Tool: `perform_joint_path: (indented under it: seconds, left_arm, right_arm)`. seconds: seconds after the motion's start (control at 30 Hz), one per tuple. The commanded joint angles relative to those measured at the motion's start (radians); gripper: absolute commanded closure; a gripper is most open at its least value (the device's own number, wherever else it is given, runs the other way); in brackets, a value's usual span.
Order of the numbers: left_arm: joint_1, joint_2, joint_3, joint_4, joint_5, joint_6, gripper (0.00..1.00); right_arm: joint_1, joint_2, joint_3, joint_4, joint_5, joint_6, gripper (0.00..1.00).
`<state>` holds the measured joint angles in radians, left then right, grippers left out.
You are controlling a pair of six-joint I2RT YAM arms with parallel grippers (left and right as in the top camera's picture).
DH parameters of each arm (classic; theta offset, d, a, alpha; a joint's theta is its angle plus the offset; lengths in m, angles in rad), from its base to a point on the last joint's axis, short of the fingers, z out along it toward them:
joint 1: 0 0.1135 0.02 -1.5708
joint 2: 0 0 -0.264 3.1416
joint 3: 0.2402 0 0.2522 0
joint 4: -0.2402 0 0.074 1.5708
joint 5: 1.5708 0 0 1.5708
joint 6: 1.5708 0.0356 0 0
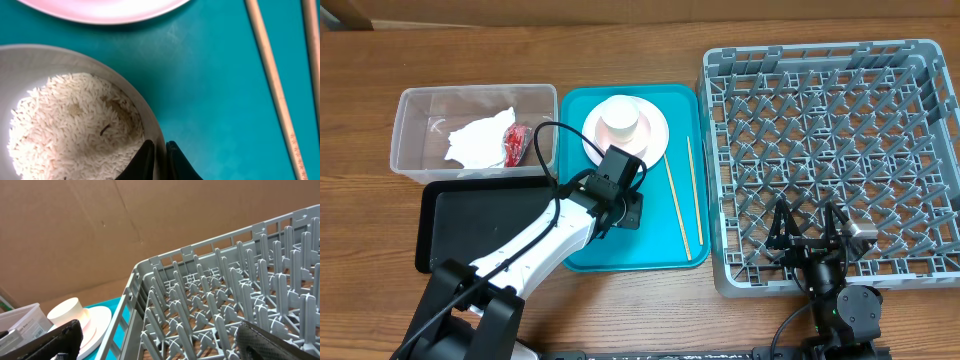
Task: Sort waste into correct bins and load items into the dishwasher
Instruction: 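Lift the rice bowl with the left gripper and carry it left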
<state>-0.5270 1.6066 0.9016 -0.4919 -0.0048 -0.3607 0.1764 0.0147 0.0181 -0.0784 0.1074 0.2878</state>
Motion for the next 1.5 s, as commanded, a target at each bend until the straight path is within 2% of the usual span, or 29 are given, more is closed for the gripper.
perform_joint_path:
  seconds: [0.0,0.67,0.77,0.87,1.23,1.47]
  left_arm:
    - [-0.005,0.01,-0.021,0.003,-0.021,0.002,0.88]
    - [-0.005,0.032,-0.025,0.015,-0.024,0.001,0.89]
    - [-0.005,0.041,-0.025,0.018,-0.023,0.002,0.9]
    - [-0.005,0.041,-0.025,0.017,-0.024,0.002,0.96]
    - [-0.002,0.038,-0.018,0.016,-0.02,0.001,0.96]
    - [-0.002,-0.014,0.067,-0.106,-0.021,0.002,0.96]
  right_arm:
    - [-0.007,-0.009,-0.01,0.005,-0.005,0.0,0.0]
    - [-0.007,-0.009,-0.01,0.005,-0.005,0.0,0.0]
    - [-0.007,-0.009,-0.01,0.005,-0.005,0.0,0.0]
    - [-0.007,-0.009,-0.01,0.005,-0.005,0.0,0.0]
    - [-0.007,-0.009,-0.01,0.005,-0.005,0.0,0.0]
    - [-0.007,-0.009,-0.01,0.005,-0.005,0.0,0.0]
